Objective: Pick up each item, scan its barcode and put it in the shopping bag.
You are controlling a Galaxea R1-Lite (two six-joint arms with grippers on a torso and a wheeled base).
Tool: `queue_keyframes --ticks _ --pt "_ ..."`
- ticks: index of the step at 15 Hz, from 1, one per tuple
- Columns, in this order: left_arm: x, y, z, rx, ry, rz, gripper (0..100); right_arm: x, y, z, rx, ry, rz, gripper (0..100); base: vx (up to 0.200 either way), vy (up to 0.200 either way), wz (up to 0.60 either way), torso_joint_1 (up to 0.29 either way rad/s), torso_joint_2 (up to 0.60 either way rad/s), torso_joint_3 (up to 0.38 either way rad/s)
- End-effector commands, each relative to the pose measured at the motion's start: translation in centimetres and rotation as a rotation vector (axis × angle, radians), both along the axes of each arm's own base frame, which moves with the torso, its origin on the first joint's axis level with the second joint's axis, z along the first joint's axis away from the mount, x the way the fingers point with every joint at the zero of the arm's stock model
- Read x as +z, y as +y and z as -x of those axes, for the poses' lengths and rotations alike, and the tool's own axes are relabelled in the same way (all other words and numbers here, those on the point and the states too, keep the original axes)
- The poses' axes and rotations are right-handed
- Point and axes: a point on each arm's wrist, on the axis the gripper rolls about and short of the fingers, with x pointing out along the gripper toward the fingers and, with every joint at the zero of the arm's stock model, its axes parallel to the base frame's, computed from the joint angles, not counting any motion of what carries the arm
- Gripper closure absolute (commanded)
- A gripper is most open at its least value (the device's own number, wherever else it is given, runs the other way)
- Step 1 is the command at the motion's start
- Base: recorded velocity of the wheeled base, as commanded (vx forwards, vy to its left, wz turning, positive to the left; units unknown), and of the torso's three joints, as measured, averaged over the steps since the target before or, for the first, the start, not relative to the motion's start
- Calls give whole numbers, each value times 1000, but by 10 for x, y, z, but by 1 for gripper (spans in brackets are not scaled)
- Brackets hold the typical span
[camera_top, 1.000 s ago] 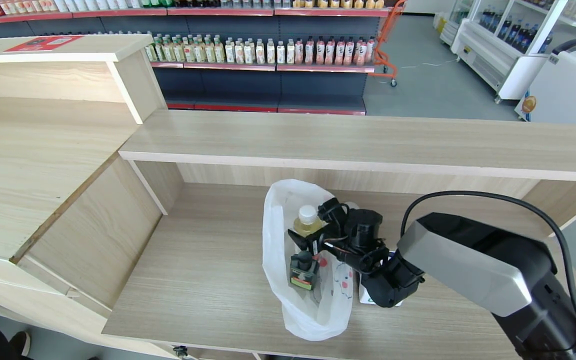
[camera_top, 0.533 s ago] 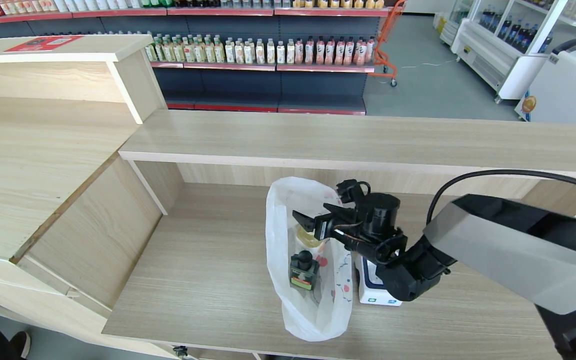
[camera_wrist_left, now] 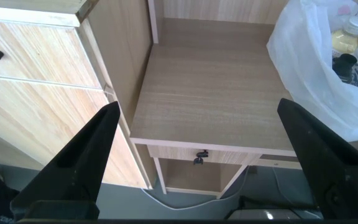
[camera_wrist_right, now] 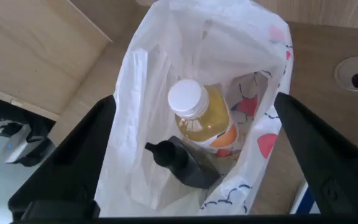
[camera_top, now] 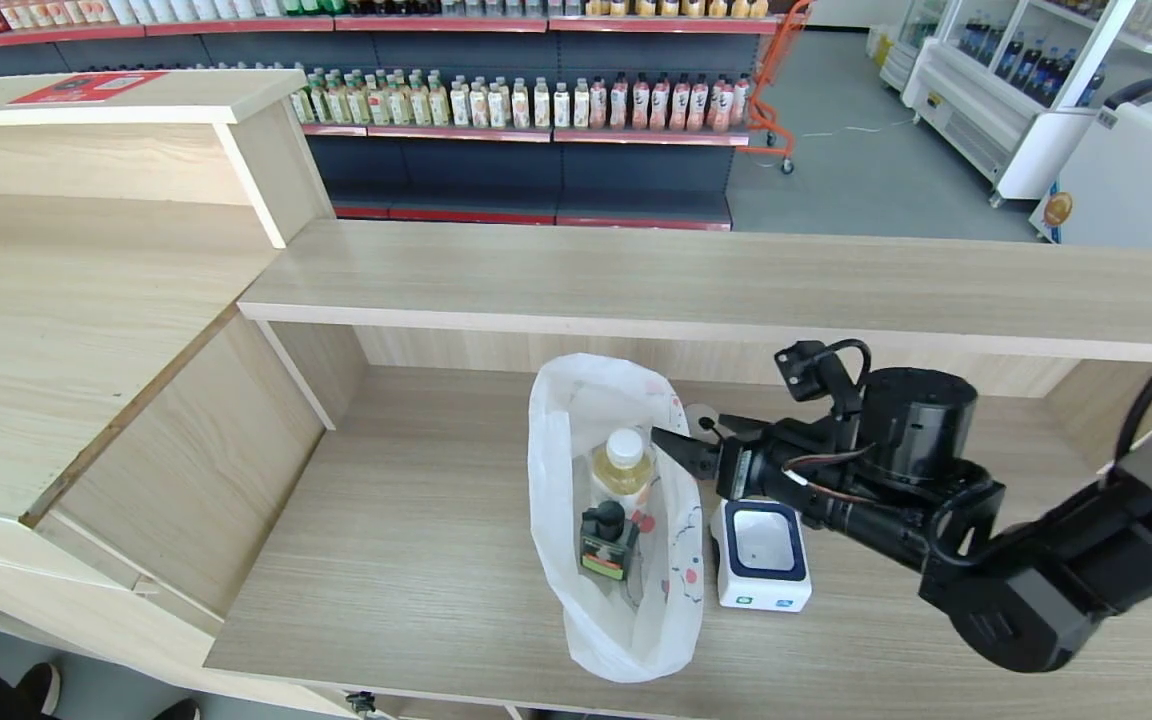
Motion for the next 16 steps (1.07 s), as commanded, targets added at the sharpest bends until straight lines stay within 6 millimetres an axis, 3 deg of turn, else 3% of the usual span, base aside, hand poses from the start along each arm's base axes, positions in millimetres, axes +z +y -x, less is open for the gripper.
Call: queue_keyframes --ticks 1,3,4,6,8,9,10,13,16 --pt "0 0 0 0 -1 0 0 56 -58 55 -90 -64 0 0 0 0 0 0 0 0" --pt "0 0 0 0 -1 0 0 82 -97 85 -222 -90 34 0 0 0 0 0 0 0" --pt "0 0 0 0 -1 0 0 79 -111 113 -271 -99 80 0 0 0 0 0 0 0" --pt "0 0 0 0 -1 0 0 51 -137 176 -396 -60 153 0 0 0 0 0 0 0" --pt "0 0 0 0 -1 0 0 9 -154 237 -488 -56 196 0 0 0 0 0 0 0" --pt "0 0 0 0 -1 0 0 -11 -159 261 -518 -91 220 0 0 0 0 0 0 0" --pt "0 0 0 0 -1 0 0 -19 -162 279 -566 -146 232 0 0 0 0 0 0 0" --pt "0 0 0 0 -1 0 0 -50 -163 309 -625 -159 211 0 0 0 0 0 0 0" --pt "0 0 0 0 -1 0 0 -50 -163 309 -642 -149 193 0 0 0 0 0 0 0"
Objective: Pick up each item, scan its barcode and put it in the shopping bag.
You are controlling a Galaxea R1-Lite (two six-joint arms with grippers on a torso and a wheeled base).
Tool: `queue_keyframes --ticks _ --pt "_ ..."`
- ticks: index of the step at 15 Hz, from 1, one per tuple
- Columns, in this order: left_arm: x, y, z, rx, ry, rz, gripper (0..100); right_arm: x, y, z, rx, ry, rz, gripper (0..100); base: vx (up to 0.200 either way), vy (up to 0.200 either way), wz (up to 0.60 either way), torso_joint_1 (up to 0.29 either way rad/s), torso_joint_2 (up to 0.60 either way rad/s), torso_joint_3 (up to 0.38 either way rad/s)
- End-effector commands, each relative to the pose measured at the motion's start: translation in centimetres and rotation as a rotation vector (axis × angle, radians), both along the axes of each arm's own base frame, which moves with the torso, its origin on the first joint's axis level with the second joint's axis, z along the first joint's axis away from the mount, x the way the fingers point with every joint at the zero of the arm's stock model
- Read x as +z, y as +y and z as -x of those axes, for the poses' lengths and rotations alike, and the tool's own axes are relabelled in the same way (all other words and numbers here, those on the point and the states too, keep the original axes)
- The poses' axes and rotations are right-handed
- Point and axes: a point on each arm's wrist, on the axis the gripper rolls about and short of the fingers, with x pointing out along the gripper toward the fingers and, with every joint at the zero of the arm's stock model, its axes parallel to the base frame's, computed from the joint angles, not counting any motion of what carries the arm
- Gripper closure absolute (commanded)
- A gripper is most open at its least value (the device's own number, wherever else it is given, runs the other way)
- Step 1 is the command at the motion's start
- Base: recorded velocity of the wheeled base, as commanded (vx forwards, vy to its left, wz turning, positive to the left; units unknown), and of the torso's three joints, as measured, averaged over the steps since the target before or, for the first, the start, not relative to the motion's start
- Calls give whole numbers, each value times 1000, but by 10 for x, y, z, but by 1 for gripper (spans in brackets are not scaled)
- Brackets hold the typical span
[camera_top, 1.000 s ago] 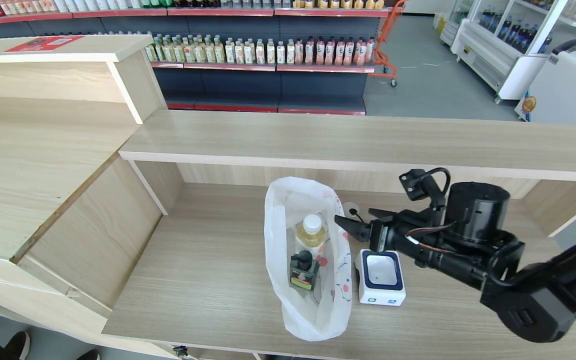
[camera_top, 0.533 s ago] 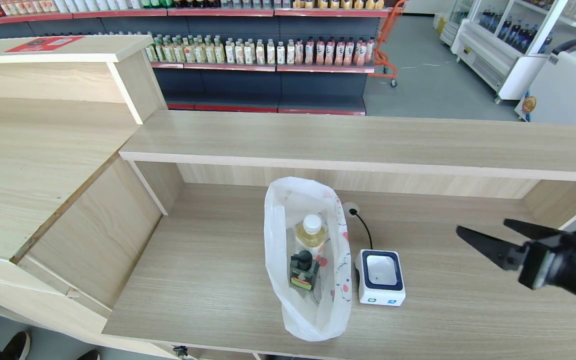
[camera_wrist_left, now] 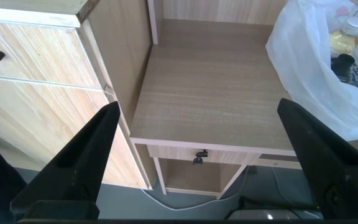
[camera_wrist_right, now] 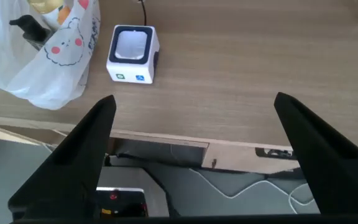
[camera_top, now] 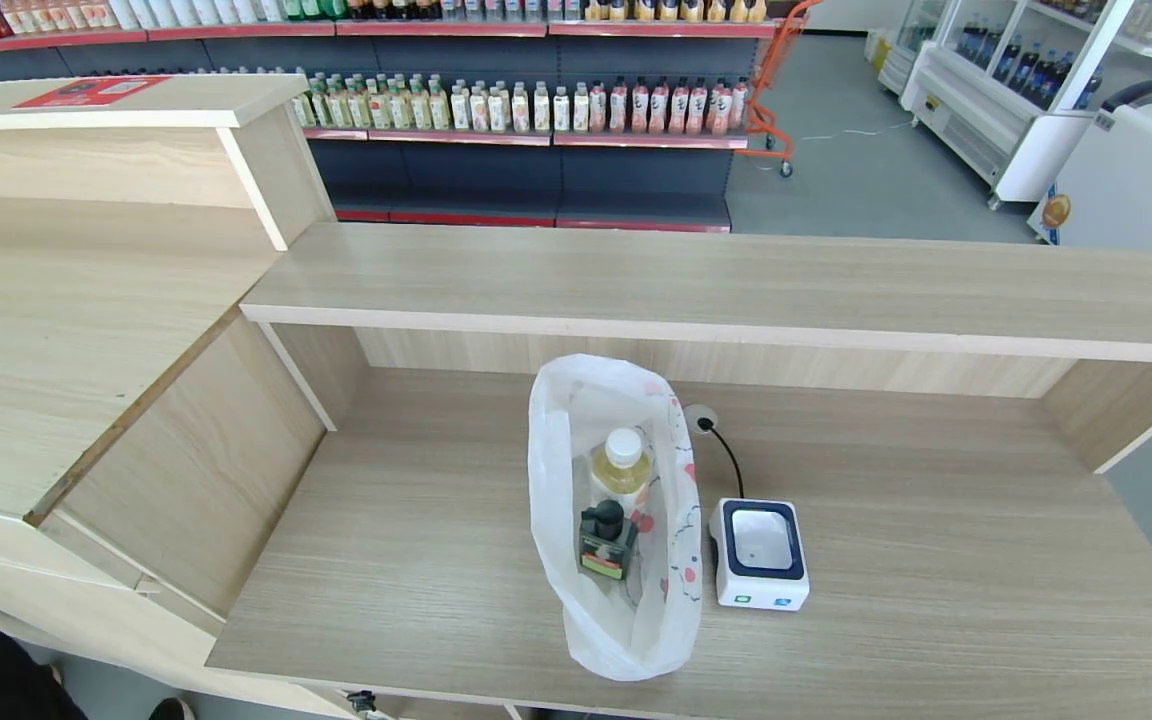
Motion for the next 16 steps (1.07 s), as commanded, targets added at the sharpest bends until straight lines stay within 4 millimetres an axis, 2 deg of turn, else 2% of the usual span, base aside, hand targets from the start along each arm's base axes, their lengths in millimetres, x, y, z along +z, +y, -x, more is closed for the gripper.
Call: queue_keyframes --ticks 1,9,10,16 --pt "0 0 0 0 0 0 0 -10 0 11 -36 -123 -5 0 0 0 0 0 0 0" --pt "0 0 0 0 0 0 0 -10 0 13 -44 -147 -18 0 0 0 0 0 0 0" --pt "0 0 0 0 0 0 0 -10 0 13 -45 -147 -31 100 0 0 0 0 0 0" --pt "0 0 0 0 0 2 0 -10 0 13 -46 -146 -33 100 0 0 0 0 0 0"
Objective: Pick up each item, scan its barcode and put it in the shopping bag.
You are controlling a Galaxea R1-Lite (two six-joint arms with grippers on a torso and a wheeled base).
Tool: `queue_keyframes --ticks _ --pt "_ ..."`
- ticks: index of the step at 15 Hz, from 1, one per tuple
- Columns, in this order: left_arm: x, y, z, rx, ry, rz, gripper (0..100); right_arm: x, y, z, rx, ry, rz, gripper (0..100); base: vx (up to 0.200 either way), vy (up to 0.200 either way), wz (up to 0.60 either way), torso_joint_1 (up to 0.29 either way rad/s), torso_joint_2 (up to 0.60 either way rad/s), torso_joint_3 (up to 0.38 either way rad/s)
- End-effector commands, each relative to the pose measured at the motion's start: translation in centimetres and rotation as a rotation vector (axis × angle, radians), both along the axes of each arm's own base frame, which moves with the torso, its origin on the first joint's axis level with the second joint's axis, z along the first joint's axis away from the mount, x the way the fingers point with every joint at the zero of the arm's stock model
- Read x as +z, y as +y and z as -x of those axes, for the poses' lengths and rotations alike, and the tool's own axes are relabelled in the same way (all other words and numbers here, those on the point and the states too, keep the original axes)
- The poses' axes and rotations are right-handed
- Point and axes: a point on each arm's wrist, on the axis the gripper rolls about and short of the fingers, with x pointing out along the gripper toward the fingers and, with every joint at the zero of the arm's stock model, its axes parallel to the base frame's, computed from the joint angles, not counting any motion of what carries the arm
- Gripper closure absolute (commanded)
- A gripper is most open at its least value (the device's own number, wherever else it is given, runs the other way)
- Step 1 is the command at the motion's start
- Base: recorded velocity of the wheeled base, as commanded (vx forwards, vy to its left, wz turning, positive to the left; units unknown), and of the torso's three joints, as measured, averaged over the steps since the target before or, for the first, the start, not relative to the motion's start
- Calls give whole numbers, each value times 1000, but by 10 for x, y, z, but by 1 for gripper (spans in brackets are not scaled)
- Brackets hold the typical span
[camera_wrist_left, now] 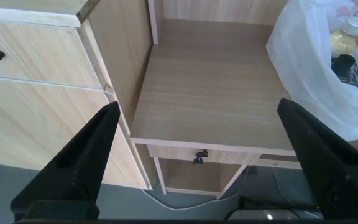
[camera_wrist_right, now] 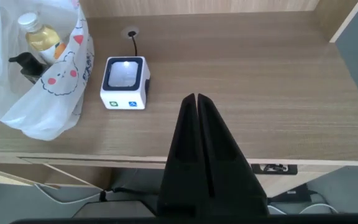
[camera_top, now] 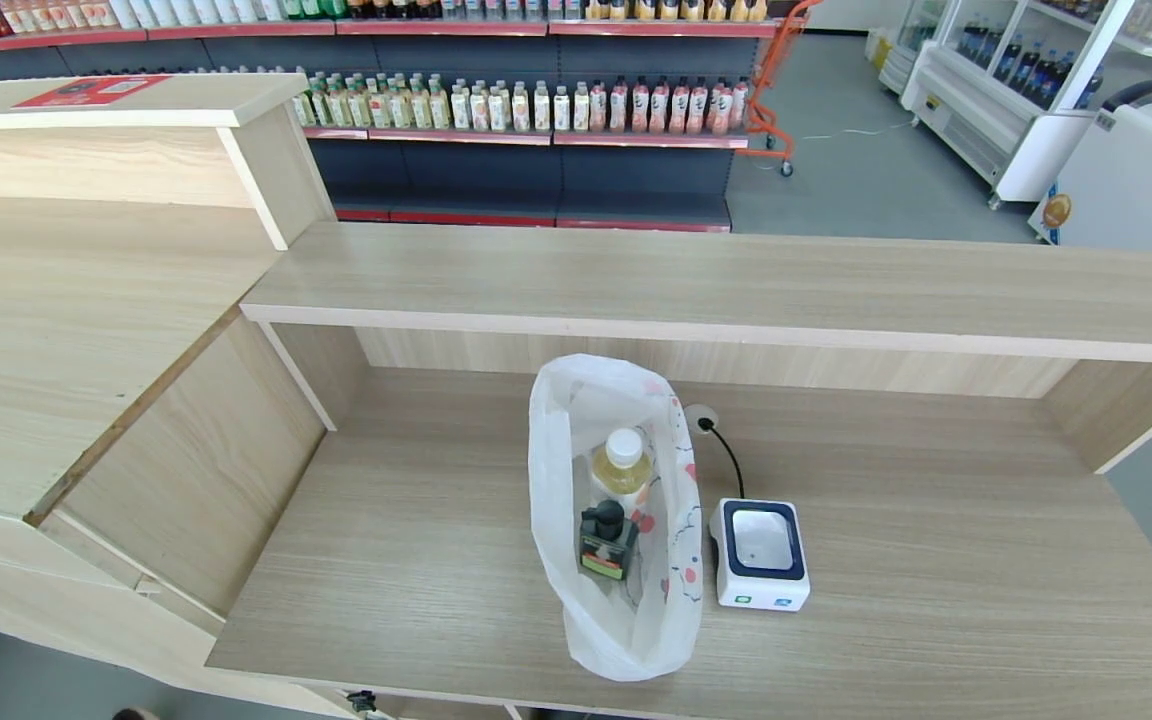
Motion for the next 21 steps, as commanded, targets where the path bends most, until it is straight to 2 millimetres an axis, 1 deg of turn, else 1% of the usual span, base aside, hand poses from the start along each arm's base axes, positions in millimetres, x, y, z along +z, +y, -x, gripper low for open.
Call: queue_keyframes --ticks 1,3,12,17,20,21 --pt "0 0 0 -1 0 2 0 0 0 0 0 7 -1 100 0 0 0 0 0 0" --pt "0 0 0 -1 0 0 0 0 0 0 0 7 -1 100 0 0 0 0 0 0" --pt "0 0 0 -1 0 -4 0 0 0 0 0 7 -1 100 0 -200 0 5 3 2" --pt "0 0 0 -2 0 -6 0 0 0 0 0 7 -1 100 0 0 0 0 0 0" --pt "0 0 0 -1 0 -1 0 0 0 0 0 7 -1 100 200 0 0 -1 -1 4" --pt "0 0 0 -1 0 -1 0 0 0 0 0 7 -1 100 0 0 0 0 0 0"
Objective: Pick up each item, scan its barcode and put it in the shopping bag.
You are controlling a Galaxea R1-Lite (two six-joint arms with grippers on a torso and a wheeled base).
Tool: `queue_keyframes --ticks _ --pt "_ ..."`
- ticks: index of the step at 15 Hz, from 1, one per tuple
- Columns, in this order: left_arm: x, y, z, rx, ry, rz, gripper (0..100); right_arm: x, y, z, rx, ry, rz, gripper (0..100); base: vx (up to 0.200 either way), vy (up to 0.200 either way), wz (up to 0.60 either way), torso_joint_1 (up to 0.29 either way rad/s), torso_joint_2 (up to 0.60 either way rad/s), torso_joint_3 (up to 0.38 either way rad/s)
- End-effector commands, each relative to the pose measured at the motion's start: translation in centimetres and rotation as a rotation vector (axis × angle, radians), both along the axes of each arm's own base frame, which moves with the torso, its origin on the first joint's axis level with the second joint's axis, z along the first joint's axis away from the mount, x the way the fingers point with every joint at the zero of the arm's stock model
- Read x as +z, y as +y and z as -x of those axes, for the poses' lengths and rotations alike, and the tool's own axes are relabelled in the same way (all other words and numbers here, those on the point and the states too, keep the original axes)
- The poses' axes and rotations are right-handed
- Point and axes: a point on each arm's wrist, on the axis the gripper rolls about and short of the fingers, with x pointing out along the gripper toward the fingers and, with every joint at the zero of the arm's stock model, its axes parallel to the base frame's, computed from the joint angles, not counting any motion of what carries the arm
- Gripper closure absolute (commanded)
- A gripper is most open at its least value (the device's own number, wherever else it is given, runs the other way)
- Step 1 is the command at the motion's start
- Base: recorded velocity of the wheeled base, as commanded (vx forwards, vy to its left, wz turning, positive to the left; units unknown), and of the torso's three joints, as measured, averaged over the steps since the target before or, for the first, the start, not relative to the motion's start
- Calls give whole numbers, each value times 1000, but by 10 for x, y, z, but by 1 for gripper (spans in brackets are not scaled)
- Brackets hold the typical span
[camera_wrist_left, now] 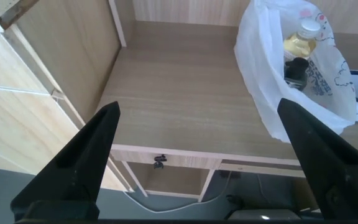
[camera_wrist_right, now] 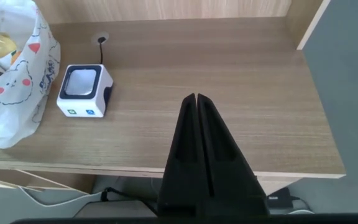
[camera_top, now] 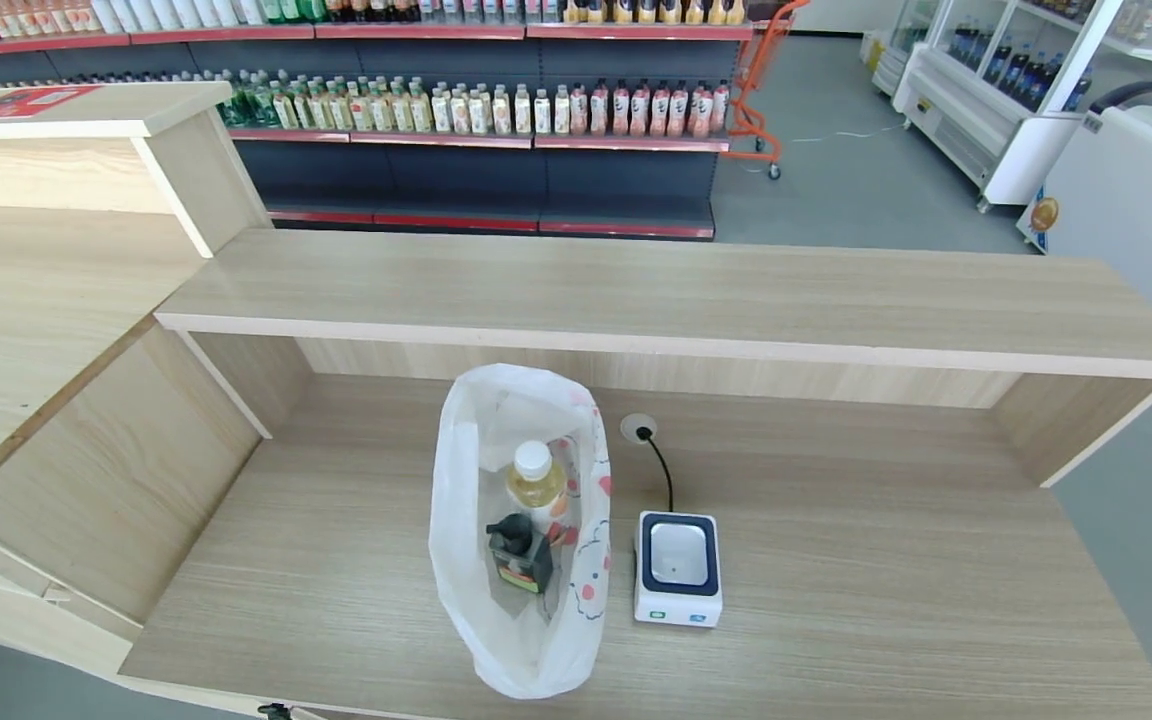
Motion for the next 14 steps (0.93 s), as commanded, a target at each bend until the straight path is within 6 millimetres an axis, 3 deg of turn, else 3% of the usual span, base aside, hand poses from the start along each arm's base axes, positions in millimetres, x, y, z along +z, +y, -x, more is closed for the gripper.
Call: queue_keyframes --ticks 1,14 --pt "0 0 0 0 -1 1 0 0 0 0 0 4 0 100 0 0 0 0 0 0" --pt "0 0 0 0 -1 1 0 0 0 0 0 4 5 100 0 0 0 0 0 0"
